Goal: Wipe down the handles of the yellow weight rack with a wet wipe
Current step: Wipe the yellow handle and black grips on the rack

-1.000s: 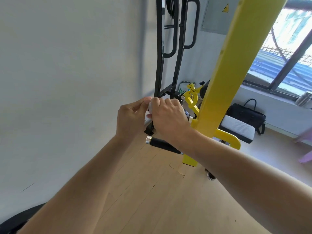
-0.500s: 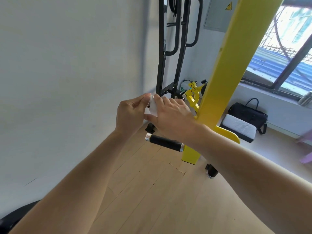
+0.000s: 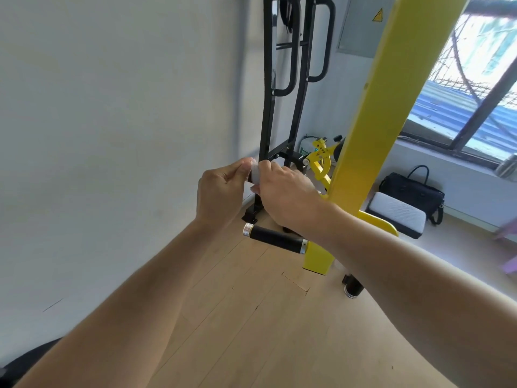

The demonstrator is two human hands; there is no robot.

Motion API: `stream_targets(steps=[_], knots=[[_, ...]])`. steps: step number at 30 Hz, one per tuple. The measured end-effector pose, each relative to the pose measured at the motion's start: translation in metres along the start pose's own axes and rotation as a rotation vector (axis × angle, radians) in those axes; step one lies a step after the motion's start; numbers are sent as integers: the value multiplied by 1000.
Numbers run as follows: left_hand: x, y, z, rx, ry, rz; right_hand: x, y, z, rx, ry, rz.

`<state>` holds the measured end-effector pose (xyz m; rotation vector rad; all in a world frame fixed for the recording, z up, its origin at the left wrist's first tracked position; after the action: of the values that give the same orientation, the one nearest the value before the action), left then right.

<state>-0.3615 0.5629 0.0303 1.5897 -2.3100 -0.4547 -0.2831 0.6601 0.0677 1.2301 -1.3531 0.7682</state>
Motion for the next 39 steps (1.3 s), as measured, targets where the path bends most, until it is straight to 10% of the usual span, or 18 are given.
stream_targets(steps=[9, 17, 25, 34, 39], knots=[[-7, 4, 3, 104, -18, -10, 13, -39, -27, -75, -640, 155], [-3, 3, 3, 51, -18, 8, -1, 9, 8, 25, -267, -43], [-3, 2, 3, 21, 12, -39, 6, -38, -28, 48, -722, 128], [-2, 3, 1, -5, 7, 6, -7, 12, 5, 39, -212, -90], [-2, 6, 0, 32, 51, -50, 5, -18, -12, -45, -506, 41]])
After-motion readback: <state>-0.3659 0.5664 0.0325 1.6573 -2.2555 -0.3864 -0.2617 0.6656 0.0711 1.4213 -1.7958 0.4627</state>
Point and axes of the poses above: each hand's wrist, its own y-axis towards the middle knuckle, its own x-axis out of the back of the hand, z = x × y, the point moved 4 cm from there along y, towards the middle knuckle, and after that the axes turned 11 degrees about -y, right-handed, at the moved point
